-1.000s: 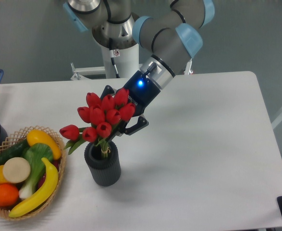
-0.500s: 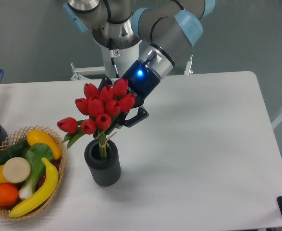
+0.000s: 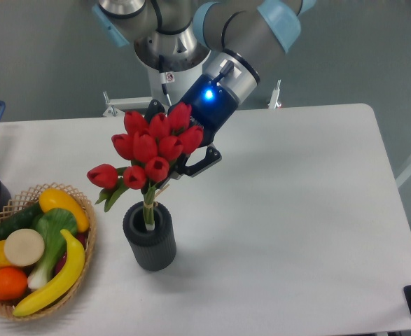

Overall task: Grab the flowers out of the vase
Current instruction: 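Lift the gripped tulips up and out of the black vase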

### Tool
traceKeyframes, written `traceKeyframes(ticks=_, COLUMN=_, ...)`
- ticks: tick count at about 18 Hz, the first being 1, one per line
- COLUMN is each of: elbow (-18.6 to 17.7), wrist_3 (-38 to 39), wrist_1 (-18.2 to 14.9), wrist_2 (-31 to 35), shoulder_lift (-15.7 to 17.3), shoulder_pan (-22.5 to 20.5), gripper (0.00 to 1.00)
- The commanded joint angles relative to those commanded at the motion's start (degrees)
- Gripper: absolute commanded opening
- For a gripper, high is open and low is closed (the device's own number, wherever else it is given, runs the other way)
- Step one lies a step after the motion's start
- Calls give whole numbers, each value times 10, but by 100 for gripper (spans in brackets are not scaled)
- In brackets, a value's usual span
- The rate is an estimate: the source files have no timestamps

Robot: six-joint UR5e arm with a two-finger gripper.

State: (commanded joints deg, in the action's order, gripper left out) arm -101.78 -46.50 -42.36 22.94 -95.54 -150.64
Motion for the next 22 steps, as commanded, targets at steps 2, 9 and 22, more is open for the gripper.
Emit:
traceKeyframes(ticks=2, elbow=3, wrist_3=14, wrist_1=0, wrist_2=0, shoulder_lift=3, shoulder_pan=-1, gripper=52)
traceKeyframes(ticks=9, elbow=20, wrist_3=41, wrist_1=0, wrist_2=-2, shoulder_lift=8, shoulder_pan=-8, gripper=52)
traceKeyframes(ticks=22, elbow=42, wrist_3=55, wrist_1=0, wrist_2=-35, shoulder_lift=5, shoulder_pan=-38, gripper=52)
